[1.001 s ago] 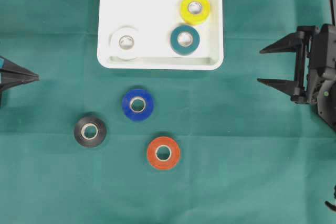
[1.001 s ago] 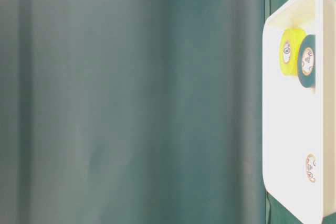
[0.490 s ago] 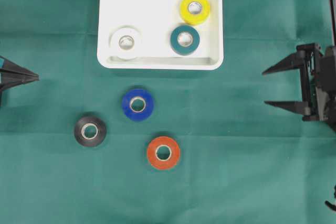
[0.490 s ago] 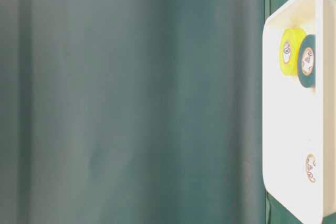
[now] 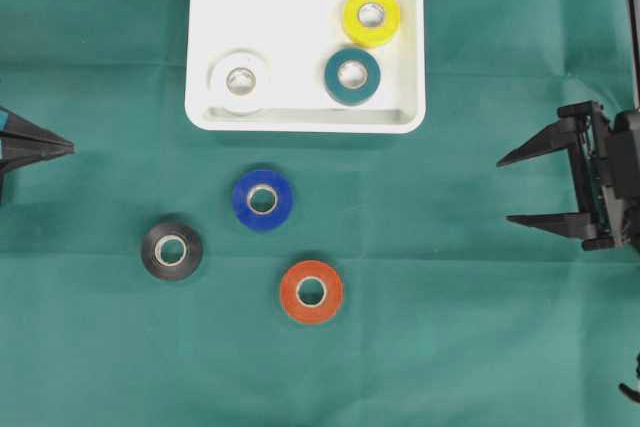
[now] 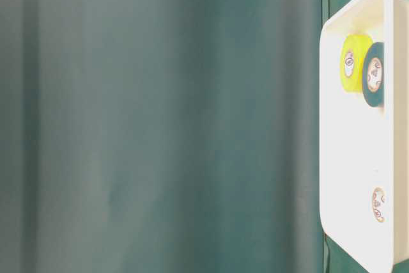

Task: Put the tape into the white case with the right arm.
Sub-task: 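Open the right gripper and retract it to the right side, then move the open right gripper over the black tape roll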

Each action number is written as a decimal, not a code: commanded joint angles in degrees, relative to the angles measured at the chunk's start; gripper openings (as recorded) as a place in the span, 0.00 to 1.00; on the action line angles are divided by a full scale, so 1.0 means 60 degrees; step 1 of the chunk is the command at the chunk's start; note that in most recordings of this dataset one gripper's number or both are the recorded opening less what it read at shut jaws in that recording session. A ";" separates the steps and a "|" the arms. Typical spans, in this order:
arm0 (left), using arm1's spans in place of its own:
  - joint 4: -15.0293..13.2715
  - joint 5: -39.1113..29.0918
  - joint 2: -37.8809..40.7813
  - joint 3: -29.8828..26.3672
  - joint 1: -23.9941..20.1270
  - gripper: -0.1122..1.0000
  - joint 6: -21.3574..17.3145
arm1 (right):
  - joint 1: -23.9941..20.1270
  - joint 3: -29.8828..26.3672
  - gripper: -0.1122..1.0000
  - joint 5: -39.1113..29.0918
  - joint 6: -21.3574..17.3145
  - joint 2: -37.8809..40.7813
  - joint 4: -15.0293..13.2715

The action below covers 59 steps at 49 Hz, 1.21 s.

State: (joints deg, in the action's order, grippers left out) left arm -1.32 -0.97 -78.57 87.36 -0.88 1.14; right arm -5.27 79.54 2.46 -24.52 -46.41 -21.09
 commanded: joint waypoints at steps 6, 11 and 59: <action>0.0000 0.0073 0.0073 -0.0088 -0.0029 0.10 0.0000 | -0.0029 -0.1055 0.57 0.0220 0.0015 0.1274 -0.0015; 0.0000 0.0073 0.0073 -0.0073 -0.0029 0.10 0.0000 | -0.0029 -0.1611 0.57 0.0278 0.0015 0.2124 0.0000; 0.0000 0.0073 0.0073 -0.0073 -0.0308 0.10 -0.0029 | -0.0117 -0.9580 0.57 -0.0205 0.0059 0.9683 -0.0029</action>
State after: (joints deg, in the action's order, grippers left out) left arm -1.23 -0.97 -78.57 87.54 -2.46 1.05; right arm -5.71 26.46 2.11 -24.17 10.72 -21.09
